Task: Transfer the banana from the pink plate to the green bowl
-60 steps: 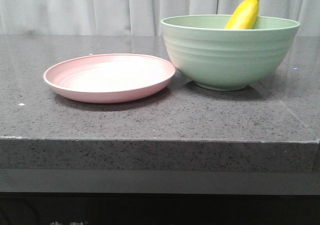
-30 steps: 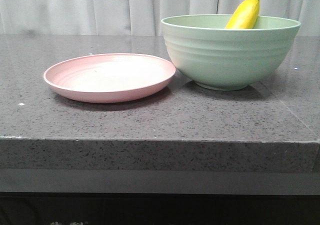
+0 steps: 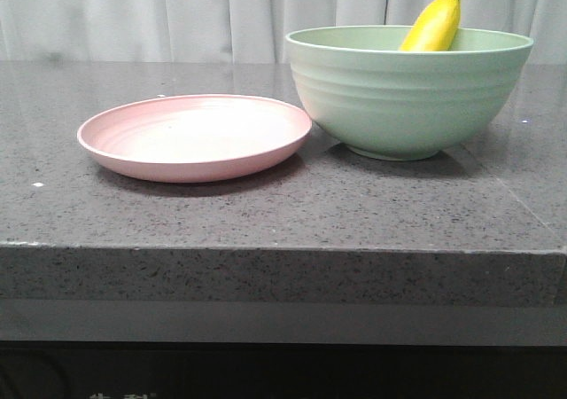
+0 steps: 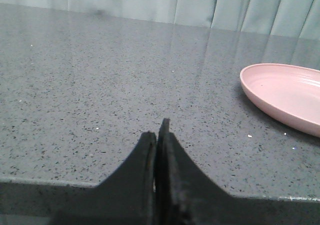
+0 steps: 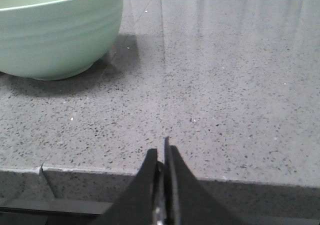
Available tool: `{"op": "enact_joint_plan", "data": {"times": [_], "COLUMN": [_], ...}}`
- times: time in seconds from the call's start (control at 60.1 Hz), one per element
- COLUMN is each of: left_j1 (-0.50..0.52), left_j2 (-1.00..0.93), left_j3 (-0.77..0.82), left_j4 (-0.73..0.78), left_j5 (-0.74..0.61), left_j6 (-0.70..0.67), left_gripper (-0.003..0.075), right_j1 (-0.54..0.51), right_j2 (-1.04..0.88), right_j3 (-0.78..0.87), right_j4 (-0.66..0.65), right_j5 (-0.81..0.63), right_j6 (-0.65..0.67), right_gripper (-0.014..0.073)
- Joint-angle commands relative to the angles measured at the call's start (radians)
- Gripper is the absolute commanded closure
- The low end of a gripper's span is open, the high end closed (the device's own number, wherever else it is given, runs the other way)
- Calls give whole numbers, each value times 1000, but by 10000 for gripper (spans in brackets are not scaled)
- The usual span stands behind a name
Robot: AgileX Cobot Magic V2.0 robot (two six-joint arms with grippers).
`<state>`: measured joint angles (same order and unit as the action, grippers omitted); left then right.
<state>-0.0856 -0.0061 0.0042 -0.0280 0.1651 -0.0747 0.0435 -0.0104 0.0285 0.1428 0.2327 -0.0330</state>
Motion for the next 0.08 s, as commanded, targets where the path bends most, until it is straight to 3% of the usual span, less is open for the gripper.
{"op": "enact_joint_plan", "data": {"times": [0.0,0.067], "left_j1": [1,1], "left_j2": [-22,-22], "left_j3": [4,4], "left_j4": [-10,-10], "left_j5": [-84,-84], "left_j6": [2,2], "left_gripper": [738,738], "right_j1": [-5,-5], "right_j2": [-22,-22], "right_j3": [-5,-5], "right_j4": [-3,-3], "right_j5": [-87,-87], "right_j6": [-3,-3], "right_gripper": [653,653]}}
